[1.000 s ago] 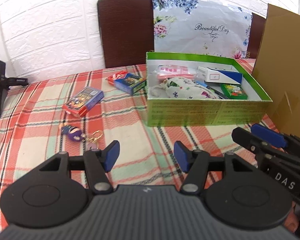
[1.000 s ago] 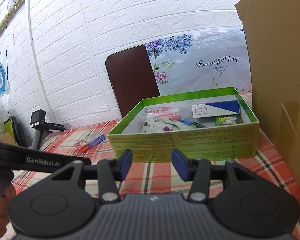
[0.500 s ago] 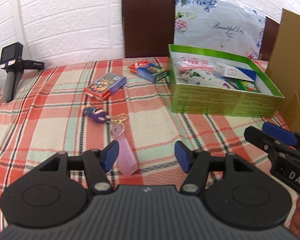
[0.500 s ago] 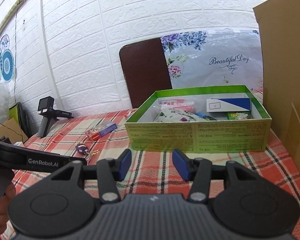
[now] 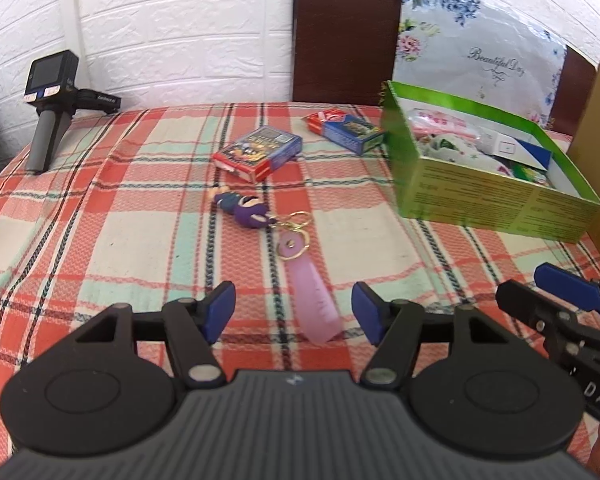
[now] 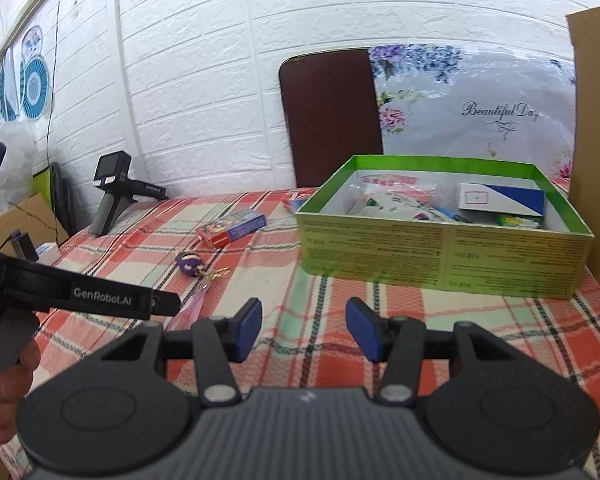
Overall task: Organize objects
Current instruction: 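Withdraw the left gripper and move the right gripper toward the purple keychain, then grasp the purple figure keychain with the right gripper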
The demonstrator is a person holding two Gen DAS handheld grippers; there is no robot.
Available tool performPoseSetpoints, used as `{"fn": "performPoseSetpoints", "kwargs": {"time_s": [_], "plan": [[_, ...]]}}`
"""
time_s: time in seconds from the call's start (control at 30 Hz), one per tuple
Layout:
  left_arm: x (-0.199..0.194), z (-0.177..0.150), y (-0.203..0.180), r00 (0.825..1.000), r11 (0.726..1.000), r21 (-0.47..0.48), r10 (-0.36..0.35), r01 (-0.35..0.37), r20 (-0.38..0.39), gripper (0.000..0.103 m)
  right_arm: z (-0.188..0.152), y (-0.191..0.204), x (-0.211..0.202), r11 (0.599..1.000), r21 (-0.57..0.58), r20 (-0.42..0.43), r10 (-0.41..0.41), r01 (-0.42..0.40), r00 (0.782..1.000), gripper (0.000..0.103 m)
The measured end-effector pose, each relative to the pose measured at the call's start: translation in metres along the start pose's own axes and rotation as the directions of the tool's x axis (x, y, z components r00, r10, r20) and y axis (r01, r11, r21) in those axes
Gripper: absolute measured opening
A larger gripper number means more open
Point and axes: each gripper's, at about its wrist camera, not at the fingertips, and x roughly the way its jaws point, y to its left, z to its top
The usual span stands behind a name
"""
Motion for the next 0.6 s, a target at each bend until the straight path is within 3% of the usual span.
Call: {"fn": "performPoseSetpoints", "kwargs": {"time_s": [0.6], "plan": [[0.027, -0.005, 0.075, 0.995, 0.984, -0.152, 0.087, -0.095, -0.058, 0.066, -0.008, 0.043, 0.039, 0.992, -0.098, -0.103, 0.073, -0.083, 0.992, 0.049]]}}
